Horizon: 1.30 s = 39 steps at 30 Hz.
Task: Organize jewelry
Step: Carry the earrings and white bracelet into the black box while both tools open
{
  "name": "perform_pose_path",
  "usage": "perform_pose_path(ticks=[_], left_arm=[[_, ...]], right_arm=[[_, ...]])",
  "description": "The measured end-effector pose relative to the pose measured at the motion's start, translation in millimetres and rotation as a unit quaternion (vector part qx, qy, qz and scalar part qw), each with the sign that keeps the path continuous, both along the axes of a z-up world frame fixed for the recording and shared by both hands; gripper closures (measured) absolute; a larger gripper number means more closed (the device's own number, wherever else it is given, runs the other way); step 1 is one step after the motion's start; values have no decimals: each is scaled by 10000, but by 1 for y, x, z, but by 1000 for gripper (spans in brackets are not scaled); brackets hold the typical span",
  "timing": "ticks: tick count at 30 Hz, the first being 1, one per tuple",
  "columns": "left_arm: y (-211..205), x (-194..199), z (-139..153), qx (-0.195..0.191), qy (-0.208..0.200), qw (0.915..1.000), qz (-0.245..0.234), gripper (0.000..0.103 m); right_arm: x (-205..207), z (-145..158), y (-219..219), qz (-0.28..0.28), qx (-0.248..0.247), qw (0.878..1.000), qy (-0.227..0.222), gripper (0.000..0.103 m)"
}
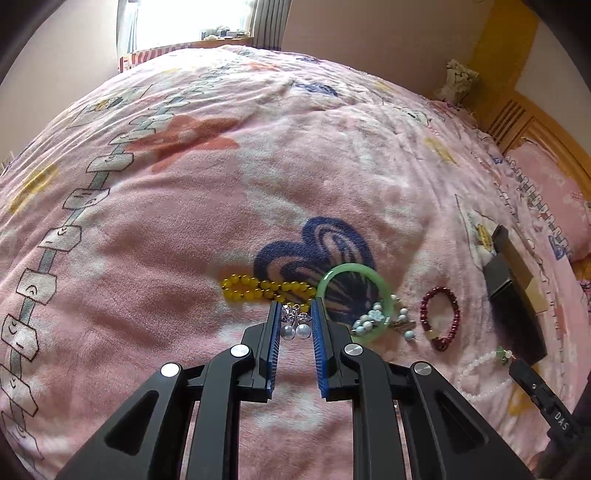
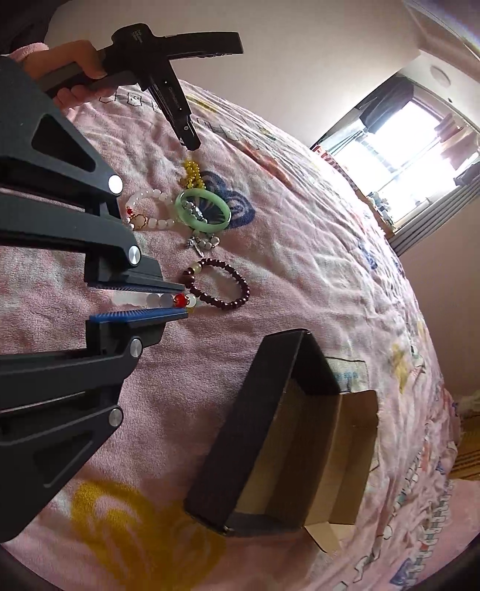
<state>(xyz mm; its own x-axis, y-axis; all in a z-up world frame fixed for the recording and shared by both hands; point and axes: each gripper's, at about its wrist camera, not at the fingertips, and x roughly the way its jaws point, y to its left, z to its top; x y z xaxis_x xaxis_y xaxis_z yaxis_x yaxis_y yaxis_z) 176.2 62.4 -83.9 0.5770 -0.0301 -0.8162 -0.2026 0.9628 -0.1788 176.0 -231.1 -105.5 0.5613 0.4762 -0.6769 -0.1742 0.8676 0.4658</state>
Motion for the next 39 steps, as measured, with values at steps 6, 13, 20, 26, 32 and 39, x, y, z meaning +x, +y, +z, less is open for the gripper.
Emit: perform_pose_path(ticks=[6,13,20,26,32,39], left_arm=[[-40,-7,26,127,-292,9990,-299,85],[-92,-8,42,80,-444,9968,-657,85],[-135,-10,53,48,-596,9935,-972,85],[-162,-7,57,10,-668,9909,-1166,85],[-190,7,58,-39,-760,9869,-1423,85],[-224,43,61,347,-820,9809,-1731,85]], right_arm=[[-5,32,-26,-193,156,9992,-324,94],[-8,55,-66,-521,440,9966,-465,94],[-13,75,-96,-808,471,9936,-641,94],[-7,81,-114,-1014,450,9914,-699,94],[9,90,-123,-1140,331,9887,-912,94],[29,85,-119,-977,-71,9906,-957,94]])
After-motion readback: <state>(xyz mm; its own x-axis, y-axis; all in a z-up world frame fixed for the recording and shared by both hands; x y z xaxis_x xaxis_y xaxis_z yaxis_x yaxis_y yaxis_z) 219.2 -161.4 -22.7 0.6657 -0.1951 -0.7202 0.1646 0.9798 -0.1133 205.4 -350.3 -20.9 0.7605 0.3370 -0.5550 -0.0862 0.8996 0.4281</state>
